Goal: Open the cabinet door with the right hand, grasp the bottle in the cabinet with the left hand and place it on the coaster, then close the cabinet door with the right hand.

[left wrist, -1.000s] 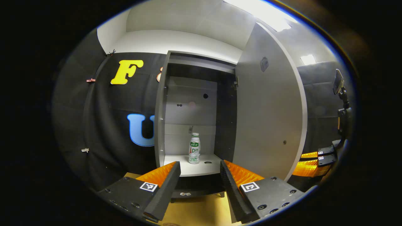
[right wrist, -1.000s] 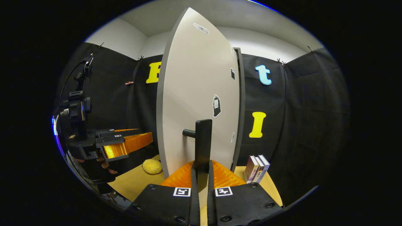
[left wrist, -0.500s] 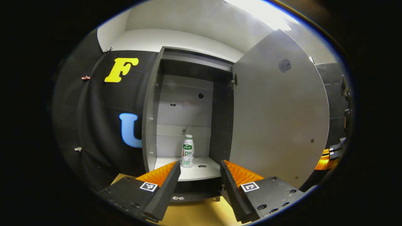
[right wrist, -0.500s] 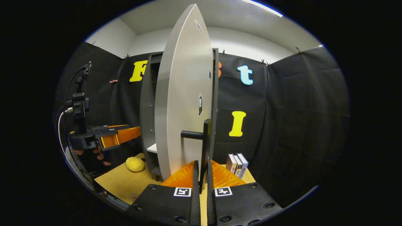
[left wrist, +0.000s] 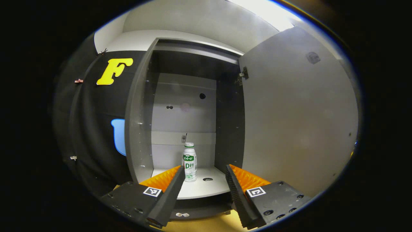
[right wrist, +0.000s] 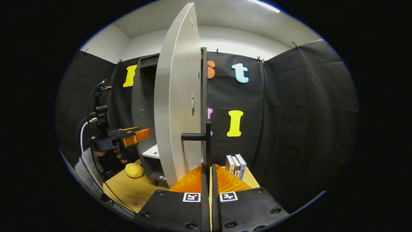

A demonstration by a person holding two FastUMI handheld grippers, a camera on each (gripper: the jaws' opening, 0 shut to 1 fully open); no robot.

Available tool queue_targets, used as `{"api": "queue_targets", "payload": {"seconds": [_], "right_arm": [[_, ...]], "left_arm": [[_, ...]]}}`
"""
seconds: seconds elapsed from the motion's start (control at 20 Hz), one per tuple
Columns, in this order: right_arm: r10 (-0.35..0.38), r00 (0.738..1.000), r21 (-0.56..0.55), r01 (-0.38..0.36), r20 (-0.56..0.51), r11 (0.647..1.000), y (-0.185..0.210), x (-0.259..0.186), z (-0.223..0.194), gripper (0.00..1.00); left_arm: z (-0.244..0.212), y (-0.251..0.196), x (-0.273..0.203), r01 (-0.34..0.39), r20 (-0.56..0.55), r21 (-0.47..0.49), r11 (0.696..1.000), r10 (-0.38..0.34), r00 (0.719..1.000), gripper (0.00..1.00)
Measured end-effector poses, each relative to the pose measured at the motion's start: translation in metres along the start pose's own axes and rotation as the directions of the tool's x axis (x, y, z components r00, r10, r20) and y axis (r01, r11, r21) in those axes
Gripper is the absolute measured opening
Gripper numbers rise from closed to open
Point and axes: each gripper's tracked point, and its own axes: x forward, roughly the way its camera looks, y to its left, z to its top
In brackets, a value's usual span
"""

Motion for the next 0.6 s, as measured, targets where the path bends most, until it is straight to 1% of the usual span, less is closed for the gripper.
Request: {"api": "queue_targets", "payload": {"seconds": [0.1,0.15,0.2,0.25,0.3,0.4,0.45,0.5,0.6], "right_arm": [[0.012,1.0,0.008,-0.012,-0.005,1.0,0.0,0.002,-0.002,0.07],[0.022,1.0,0.006,-0.022,-0.009,1.0,0.0,0.001,-0.003,0.07],[0.034,0.999,-0.001,-0.034,-0.014,0.999,0.002,0.0,-0.003,0.07],[0.042,0.999,-0.01,-0.042,-0.018,0.999,0.003,-0.001,-0.004,0.07],[0.044,0.999,-0.019,-0.044,-0.02,0.999,0.003,-0.002,-0.005,0.07],[0.028,0.999,-0.028,-0.029,-0.026,0.999,-0.002,-0.008,-0.007,0.08],[0.03,0.999,-0.017,-0.03,-0.03,0.999,-0.004,-0.014,-0.008,0.16],[0.031,0.999,-0.004,-0.031,-0.031,1.0,-0.005,-0.021,-0.006,0.12],[0.019,1.0,0.015,-0.019,-0.018,1.0,-0.009,-0.032,-0.001,0.12]], "left_arm": [[-0.009,0.006,0.026,-0.009,-0.016,0.004,1.0,0.009,1.0,0.76],[-0.012,0.011,0.04,-0.016,-0.019,0.007,1.0,0.016,1.0,0.81],[-0.015,0.016,0.055,-0.022,-0.019,0.009,1.0,0.023,1.0,0.76],[-0.019,0.021,0.069,-0.031,-0.019,0.011,0.999,0.031,0.999,0.76],[-0.021,0.024,0.084,-0.033,-0.018,0.012,0.999,0.034,0.999,0.81],[-0.032,0.028,0.112,-0.026,-0.03,-0.002,1.0,0.026,0.999,0.81],[-0.037,0.031,0.126,-0.024,-0.034,-0.014,1.0,0.023,0.999,0.81],[-0.041,0.035,0.139,-0.032,-0.034,-0.02,0.999,0.031,0.999,0.81],[-0.05,0.049,0.164,-0.062,-0.035,-0.003,0.998,0.062,0.997,0.81]]}}
